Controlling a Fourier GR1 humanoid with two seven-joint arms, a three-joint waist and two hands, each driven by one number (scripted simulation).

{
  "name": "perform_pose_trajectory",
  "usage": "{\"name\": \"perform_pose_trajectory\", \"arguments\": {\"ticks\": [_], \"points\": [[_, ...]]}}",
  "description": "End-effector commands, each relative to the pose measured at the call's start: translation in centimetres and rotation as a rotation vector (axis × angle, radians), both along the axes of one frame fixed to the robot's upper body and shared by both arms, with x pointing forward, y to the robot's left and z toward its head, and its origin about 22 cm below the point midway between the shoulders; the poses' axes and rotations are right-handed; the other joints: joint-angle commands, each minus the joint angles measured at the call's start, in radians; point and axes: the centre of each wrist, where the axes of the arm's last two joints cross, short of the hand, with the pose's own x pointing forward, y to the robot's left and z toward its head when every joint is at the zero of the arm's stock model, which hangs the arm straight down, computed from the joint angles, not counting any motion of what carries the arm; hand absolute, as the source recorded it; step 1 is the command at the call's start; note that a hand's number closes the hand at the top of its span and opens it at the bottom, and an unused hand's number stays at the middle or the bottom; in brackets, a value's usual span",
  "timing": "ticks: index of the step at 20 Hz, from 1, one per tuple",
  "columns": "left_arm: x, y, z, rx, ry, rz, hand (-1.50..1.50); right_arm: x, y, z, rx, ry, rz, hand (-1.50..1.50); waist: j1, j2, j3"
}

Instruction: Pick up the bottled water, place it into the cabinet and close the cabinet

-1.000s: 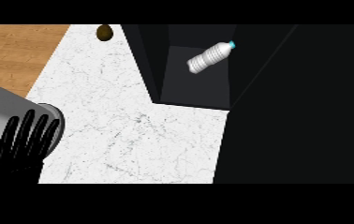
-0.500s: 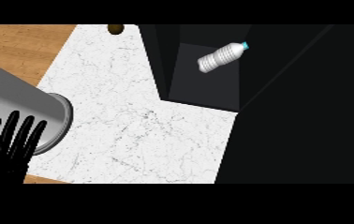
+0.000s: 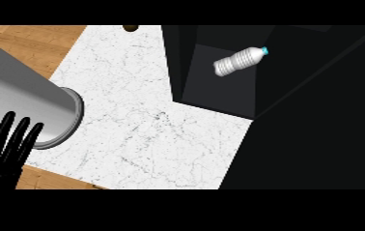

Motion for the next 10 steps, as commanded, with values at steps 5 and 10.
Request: {"name": "perform_pose_trajectory", "arguments": {"ticks": [5,10], "points": [[0.3,0.9,0.2,0.016,0.007,-0.01,-1.5,0.5,2.0,1.4,-0.06,-0.078,0.169,1.5,0.01,0.007,-0.001],[0.4,1.4,0.8,0.03,-0.004,-0.014,-1.5,1.1,1.8,1.5,-0.113,-0.108,0.172,1.5,0.017,0.003,-0.002]]}}
